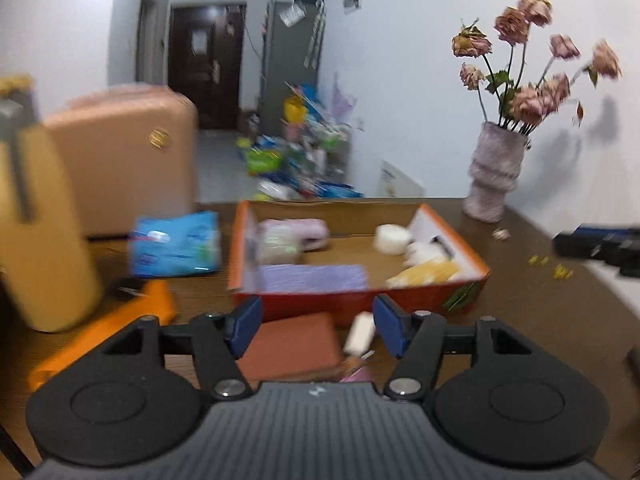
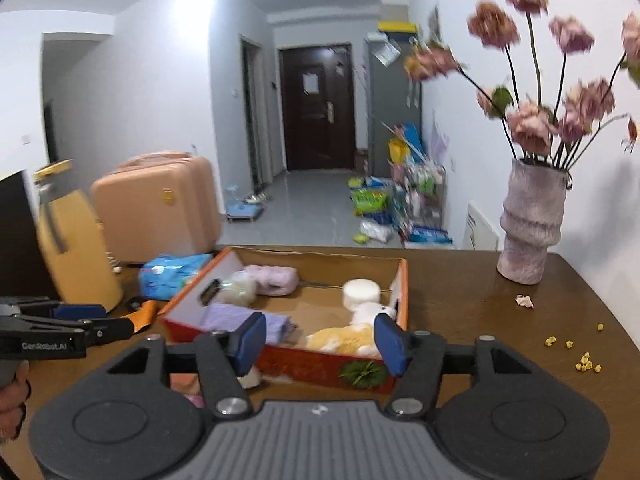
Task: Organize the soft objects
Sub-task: 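Carry the plush sheep into the cardboard box and open both tools, then move both tools back toward the pink satin bow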
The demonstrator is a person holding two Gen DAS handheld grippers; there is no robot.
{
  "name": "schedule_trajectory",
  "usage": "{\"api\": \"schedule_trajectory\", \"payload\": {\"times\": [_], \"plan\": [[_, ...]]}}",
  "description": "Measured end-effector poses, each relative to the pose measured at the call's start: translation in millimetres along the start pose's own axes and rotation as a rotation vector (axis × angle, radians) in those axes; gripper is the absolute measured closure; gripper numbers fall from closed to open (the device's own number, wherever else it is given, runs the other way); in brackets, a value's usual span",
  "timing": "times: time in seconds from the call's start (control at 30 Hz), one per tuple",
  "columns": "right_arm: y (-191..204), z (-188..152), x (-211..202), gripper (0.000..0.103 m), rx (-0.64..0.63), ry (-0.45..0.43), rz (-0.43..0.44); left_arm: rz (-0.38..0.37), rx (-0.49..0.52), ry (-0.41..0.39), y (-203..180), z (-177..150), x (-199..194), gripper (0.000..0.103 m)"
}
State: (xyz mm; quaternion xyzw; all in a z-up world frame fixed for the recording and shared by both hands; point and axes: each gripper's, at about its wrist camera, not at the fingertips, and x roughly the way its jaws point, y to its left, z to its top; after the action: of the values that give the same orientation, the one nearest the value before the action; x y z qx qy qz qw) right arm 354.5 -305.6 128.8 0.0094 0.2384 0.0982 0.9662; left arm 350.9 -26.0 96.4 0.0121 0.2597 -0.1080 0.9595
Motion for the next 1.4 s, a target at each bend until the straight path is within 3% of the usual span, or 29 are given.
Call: {"api": "schedule_trajectory", "payload": {"times": [0.1, 0.27, 0.47, 0.6, 0.77, 0.97, 1.13, 1.27, 1.4], "plan": [[22, -25, -34, 0.031, -0.031, -0.062, 0.011, 0.072, 0.044, -0.068, 0, -30, -42, 0.025], [57, -88, -81, 0.03, -0.069, -0.133, 0.02, 0.079, 0.03, -0.144, -5, -90, -109, 0.017], [87, -165, -133, 0.023, -0.018, -0.165, 0.028, 0.077, -0.016, -0.14, -16, -158, -169, 0.008], [96, -212, -163, 0.019, 0.06, -0.138, 0.034, 0.045, -0.1, -0.081, -11, -196, -189, 0.007], [107, -237, -164, 0.019, 0.121, -0.066, 0.054, 0.062, -0.092, -0.062, -9, -204, -190, 0.007], [109, -241, -159, 0.02, 0.131, -0.08, 0.033, 0.049, -0.103, -0.051, -7, -202, -178, 0.007], [99, -240, -135, 0.023, 0.186, -0.057, 0.014, 0.035, -0.099, -0.006, -6, -203, -149, 0.007], [95, -233, -107, 0.032, 0.193, -0.023, 0.026, 0.035, -0.085, -0.002, -5, -192, -120, 0.007], [93, -215, -75, 0.035, 0.172, 0.001, 0.052, 0.035, -0.117, 0.013, 7, -163, -79, 0.016]]}}
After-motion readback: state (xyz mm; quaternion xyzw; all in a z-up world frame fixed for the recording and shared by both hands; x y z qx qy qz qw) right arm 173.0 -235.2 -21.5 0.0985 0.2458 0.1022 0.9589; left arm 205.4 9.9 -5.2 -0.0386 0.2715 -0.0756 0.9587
